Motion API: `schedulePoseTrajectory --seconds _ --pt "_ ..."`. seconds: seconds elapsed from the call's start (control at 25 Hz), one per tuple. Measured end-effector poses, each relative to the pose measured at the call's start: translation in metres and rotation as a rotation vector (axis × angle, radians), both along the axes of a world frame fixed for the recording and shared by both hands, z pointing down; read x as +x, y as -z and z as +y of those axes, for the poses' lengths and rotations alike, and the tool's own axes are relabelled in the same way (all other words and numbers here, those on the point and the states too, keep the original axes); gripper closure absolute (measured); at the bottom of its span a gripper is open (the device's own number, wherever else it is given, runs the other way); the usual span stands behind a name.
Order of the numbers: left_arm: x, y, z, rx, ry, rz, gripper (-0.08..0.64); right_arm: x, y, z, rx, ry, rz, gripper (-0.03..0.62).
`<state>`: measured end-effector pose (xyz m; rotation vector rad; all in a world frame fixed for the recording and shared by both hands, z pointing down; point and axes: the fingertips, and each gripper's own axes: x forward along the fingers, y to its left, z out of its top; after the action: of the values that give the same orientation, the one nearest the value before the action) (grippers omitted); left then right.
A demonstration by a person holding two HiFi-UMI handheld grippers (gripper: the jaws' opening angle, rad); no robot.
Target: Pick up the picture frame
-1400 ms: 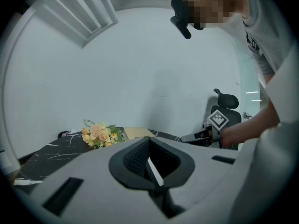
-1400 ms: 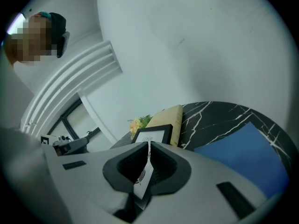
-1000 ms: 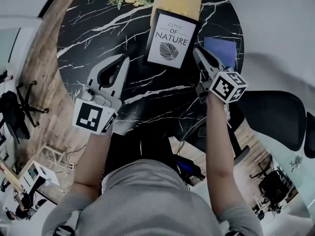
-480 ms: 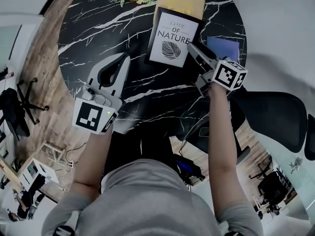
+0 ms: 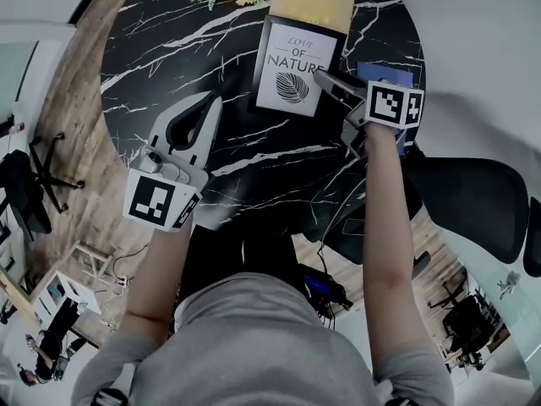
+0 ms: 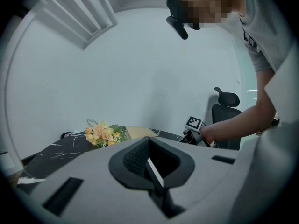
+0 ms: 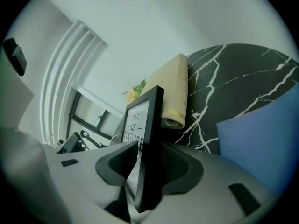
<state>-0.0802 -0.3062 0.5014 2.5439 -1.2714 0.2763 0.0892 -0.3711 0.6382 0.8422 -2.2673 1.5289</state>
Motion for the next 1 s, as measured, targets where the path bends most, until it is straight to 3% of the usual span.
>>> schedulePoseTrajectory --seconds 0.16,0.4,1.0 --pt "-0.001 -0.001 0.001 -0.002 -0.002 -0.002 0.554 -0.004 -0.003 -0.001 -0.074 0.051 -0.062 0.436" --pt "-0.005 0.0 0.001 -0.004 0.002 -0.007 0.554 -0.022 0.021 -0.001 -0.079 0.058 -0.322 0.5" --pt "-0.007 0.013 0.002 0.011 0.004 0.002 0.554 -0.013 0.058 0.0 0.009 -0.034 -0.548 0.52"
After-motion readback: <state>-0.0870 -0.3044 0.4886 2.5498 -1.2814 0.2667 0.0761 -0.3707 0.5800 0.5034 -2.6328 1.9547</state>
